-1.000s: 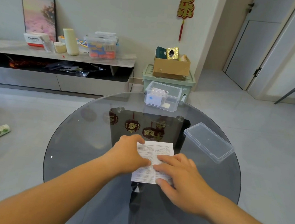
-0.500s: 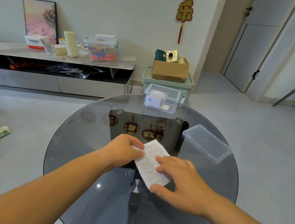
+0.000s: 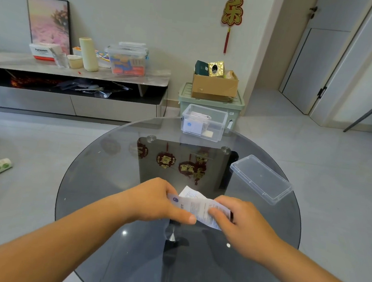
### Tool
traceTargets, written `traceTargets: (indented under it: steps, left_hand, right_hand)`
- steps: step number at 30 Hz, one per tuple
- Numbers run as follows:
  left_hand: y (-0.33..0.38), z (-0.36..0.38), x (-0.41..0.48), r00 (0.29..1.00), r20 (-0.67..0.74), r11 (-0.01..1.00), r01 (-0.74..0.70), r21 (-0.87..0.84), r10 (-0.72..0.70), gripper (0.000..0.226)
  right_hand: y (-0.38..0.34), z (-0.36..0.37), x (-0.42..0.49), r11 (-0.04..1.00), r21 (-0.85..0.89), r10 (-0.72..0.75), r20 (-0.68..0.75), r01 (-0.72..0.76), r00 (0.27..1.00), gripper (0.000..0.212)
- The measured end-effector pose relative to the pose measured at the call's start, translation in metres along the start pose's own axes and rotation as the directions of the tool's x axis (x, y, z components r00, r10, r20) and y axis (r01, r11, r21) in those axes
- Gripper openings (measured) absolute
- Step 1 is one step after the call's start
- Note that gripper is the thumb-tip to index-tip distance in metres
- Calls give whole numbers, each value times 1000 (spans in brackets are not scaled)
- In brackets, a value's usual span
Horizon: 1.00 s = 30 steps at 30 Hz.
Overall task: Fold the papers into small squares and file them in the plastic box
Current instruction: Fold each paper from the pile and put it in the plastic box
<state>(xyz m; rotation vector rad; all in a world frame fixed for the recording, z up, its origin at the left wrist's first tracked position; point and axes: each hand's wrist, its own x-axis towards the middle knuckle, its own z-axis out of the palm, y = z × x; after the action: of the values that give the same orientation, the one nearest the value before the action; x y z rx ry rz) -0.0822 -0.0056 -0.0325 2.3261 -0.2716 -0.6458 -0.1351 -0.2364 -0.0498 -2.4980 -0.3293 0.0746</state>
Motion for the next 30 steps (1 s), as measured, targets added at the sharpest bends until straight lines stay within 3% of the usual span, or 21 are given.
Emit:
traceTargets:
  steps: [4, 8, 11, 16, 19, 21, 26, 30]
  left_hand:
    - [-5, 11, 11, 985, -137, 978, -80, 191, 107, 45]
    - [-7, 20, 21, 980, -176, 977, -59, 205, 97, 52]
    - [-8, 18, 23, 986, -138, 988, -75, 137, 94, 54]
    - [-10, 17, 23, 991, -110, 993, -66, 102, 77, 48]
    - [-5, 17, 25, 983, -177, 982, -19, 189, 53, 47]
    - [0, 20, 24, 973, -224, 961, 9, 275, 55, 52]
    - [7, 28, 19, 953, -294, 876, 78, 477, 76, 55]
    - [8, 30, 16, 940, -332, 778, 149, 611, 81, 56]
  right_hand:
    - [3, -3, 3, 995, 69, 71, 7, -71, 997, 5]
    - [8, -6, 5, 995, 28, 96, 35, -97, 995, 25]
    - [14, -7, 3, 989, 101, 101, 80, -109, 992, 42]
    - [24, -8, 8, 990, 100, 92, 86, -101, 992, 25]
    - [24, -9, 10, 984, 118, 122, 82, -131, 989, 39]
    - [25, -10, 9, 992, 35, 117, 59, -119, 991, 48]
    - [23, -8, 6, 974, -226, -9, 10, 11, 1000, 37]
    - [16, 2, 0, 941, -331, -55, 39, 65, 998, 40]
